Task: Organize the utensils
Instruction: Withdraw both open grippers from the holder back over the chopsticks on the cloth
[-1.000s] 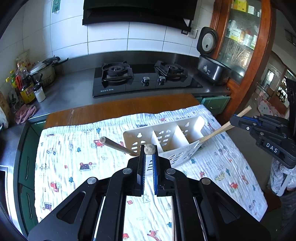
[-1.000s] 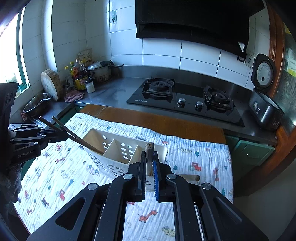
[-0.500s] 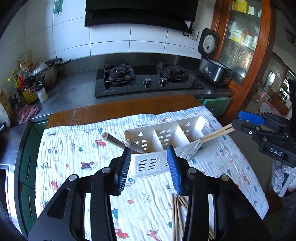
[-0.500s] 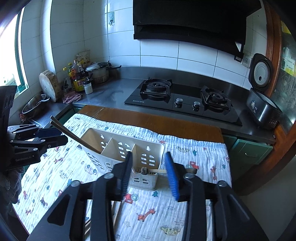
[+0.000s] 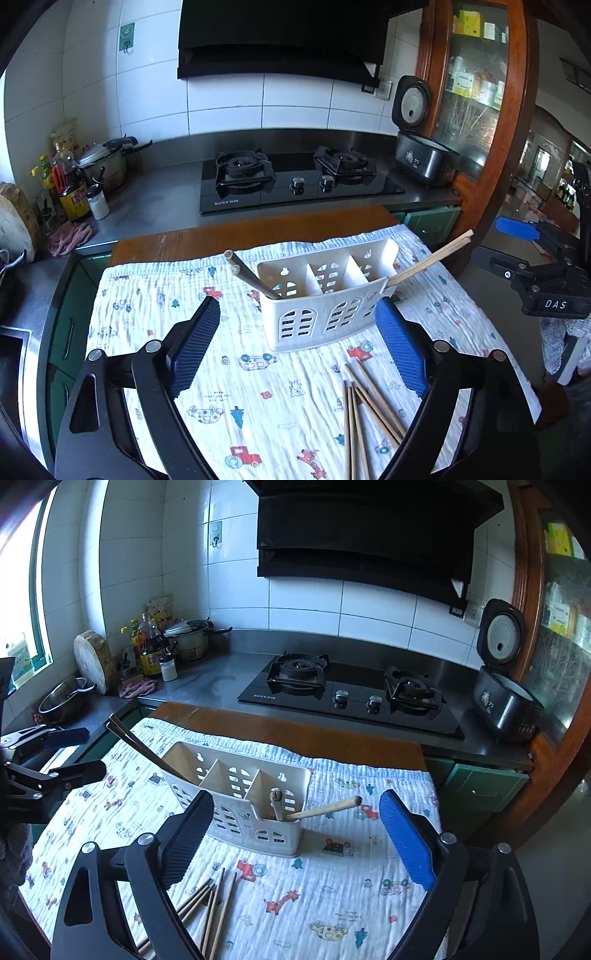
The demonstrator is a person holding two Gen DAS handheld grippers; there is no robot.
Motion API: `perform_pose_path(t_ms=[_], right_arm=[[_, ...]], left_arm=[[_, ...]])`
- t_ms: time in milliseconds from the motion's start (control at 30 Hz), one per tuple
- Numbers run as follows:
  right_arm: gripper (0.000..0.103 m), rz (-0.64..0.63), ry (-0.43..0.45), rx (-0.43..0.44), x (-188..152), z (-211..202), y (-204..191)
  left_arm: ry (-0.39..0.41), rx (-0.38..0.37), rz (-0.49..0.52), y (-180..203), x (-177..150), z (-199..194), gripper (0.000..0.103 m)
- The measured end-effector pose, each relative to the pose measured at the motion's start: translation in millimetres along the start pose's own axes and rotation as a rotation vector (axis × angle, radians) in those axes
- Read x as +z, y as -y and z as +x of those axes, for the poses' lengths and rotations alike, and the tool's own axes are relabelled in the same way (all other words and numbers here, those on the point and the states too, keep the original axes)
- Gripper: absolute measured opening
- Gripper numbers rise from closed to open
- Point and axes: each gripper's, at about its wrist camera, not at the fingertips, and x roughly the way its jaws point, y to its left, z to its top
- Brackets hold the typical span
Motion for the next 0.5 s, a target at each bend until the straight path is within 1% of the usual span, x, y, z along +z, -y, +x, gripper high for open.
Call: perform_pose_path(t_ms=[67, 133, 200, 367, 500], right_arm=[[0.091, -0.007, 0.009, -0.014, -2.5, -5.0, -1.4], [0.092, -0.001, 0.012, -0.012, -6.6, -10.3, -1.1], [0.092, 0.009, 0.017, -0.01, -12.6, -16.4, -0.1], [0.094, 0.023, 0.027, -0.006, -28.8, -30.2, 0.0], [0.095, 0.039, 0.04, 0.012, -47.5, -43.2, -4.0]], left_arm=[[0.014, 0.012, -0.001, 0.1, -4.9, -7.1, 0.092], [0.022, 0.018, 0.006, 1.6, -10.9, -13.9, 0.093], [0.028, 0.026, 0.003, 0.6, -16.6, -19.7, 0.096], [0.041, 0.021, -0.01, 0.1, -37.5, -35.7, 0.098], [0.051, 0.033, -0.026, 0.6, -60.5, -46.6, 0.098]])
